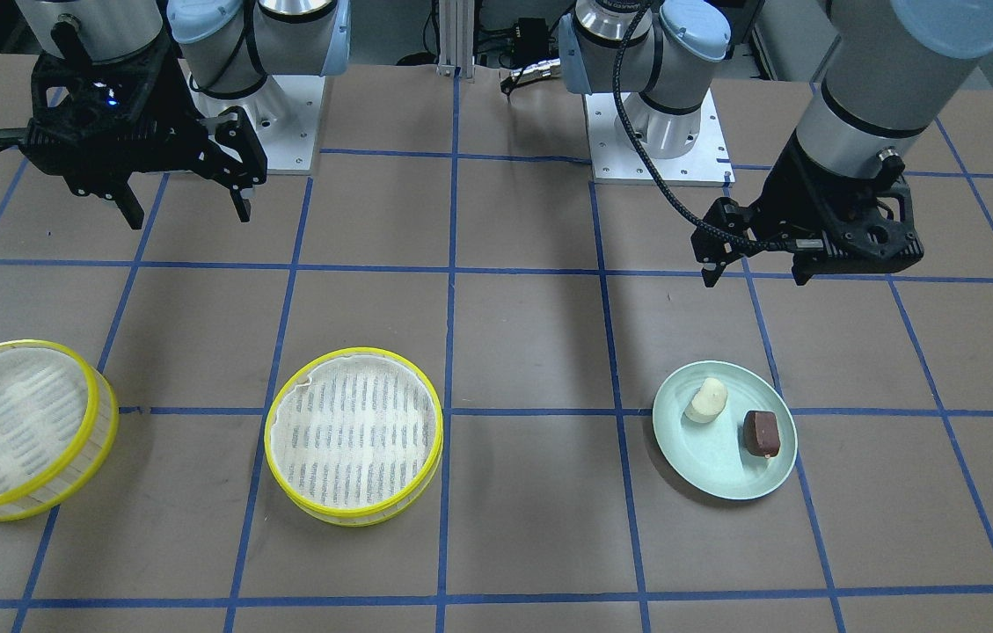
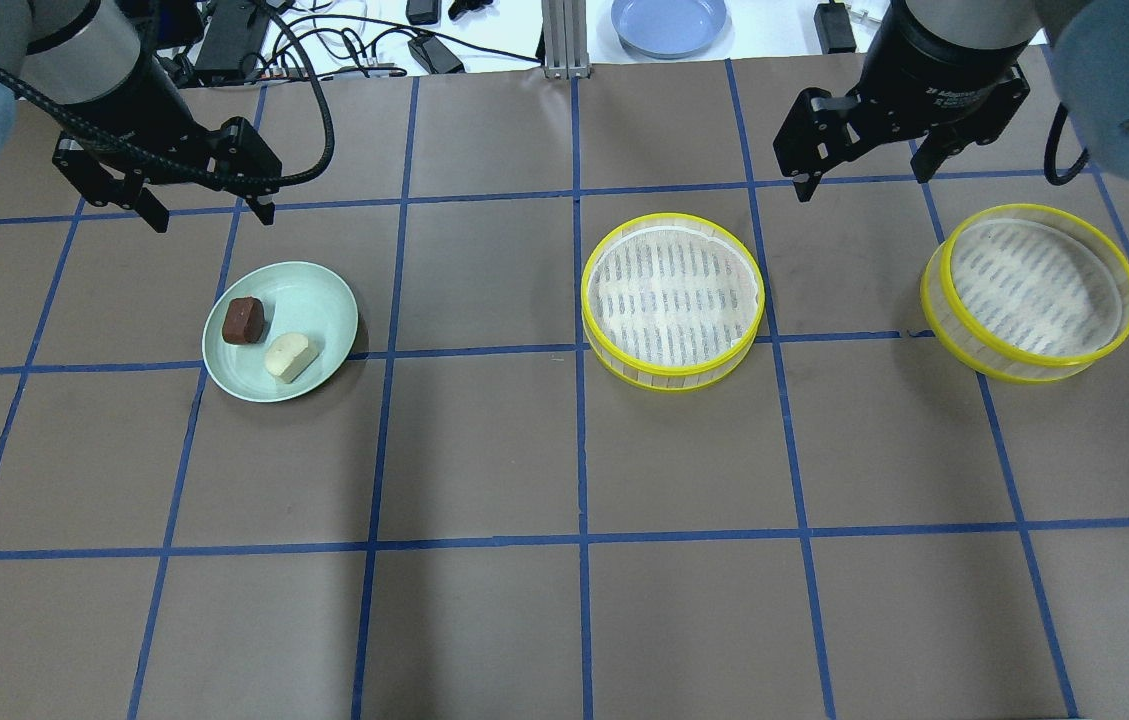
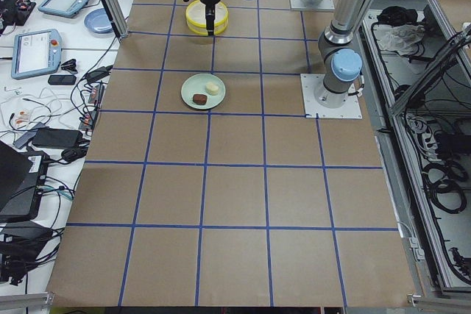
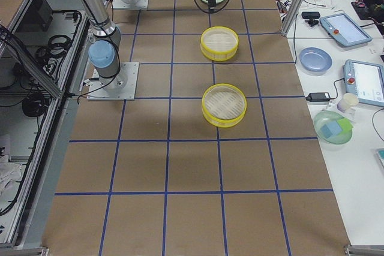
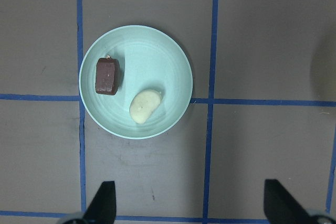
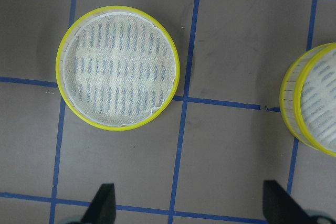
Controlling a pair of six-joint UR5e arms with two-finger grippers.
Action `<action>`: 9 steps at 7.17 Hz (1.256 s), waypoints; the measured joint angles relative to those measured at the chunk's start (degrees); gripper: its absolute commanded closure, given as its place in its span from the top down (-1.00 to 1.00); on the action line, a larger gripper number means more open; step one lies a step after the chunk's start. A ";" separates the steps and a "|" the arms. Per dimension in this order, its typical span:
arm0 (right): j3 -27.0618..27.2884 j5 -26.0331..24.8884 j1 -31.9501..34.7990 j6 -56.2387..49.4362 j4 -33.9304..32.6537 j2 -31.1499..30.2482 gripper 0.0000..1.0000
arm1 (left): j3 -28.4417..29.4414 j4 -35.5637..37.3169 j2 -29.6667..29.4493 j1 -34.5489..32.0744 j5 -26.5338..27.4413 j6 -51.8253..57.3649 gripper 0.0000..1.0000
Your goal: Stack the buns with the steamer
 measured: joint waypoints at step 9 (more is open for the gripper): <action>-0.02 0.36 -32.93 -19.12 -1.21 9.62 1.00 | -6.83 6.61 -4.92 1.60 -0.55 22.21 1.00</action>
